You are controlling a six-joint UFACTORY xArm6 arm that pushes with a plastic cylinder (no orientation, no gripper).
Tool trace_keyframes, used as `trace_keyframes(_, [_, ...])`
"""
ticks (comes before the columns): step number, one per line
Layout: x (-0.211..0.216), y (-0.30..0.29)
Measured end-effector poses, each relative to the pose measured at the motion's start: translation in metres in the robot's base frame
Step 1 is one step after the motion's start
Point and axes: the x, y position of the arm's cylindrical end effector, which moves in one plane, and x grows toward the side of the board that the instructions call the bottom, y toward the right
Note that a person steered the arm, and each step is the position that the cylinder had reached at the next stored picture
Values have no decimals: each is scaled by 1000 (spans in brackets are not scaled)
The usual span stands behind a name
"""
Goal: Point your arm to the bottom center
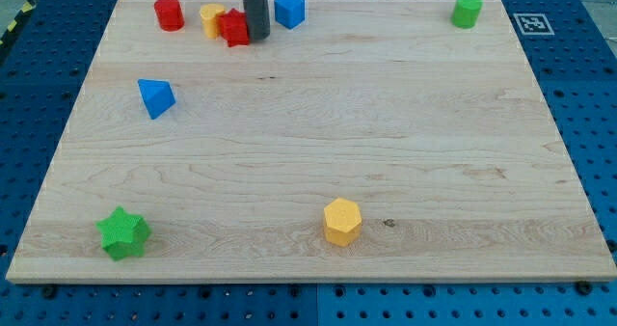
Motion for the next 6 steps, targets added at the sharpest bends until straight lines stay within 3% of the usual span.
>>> trace_keyframes(2, [7,-6])
trace_keyframes(4, [162,117])
trace_keyframes(6, [325,184])
